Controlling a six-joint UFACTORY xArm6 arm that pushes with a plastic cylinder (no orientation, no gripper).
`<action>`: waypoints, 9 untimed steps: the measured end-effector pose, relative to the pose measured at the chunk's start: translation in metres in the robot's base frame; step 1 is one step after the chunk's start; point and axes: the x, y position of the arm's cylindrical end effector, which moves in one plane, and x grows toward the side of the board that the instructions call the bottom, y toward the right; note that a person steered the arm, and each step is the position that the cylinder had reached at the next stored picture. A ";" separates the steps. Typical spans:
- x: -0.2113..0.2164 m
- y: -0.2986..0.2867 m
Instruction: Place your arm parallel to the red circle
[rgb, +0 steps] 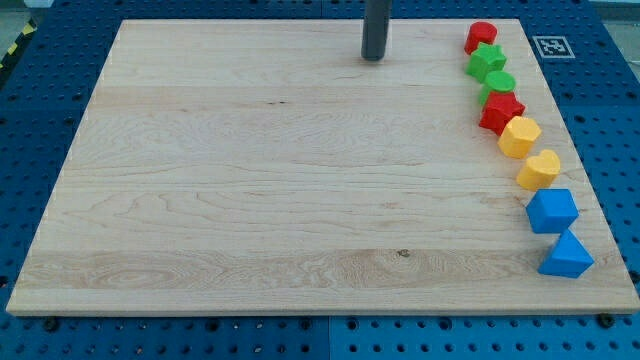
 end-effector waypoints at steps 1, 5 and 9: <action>0.050 0.022; 0.097 0.053; 0.096 0.070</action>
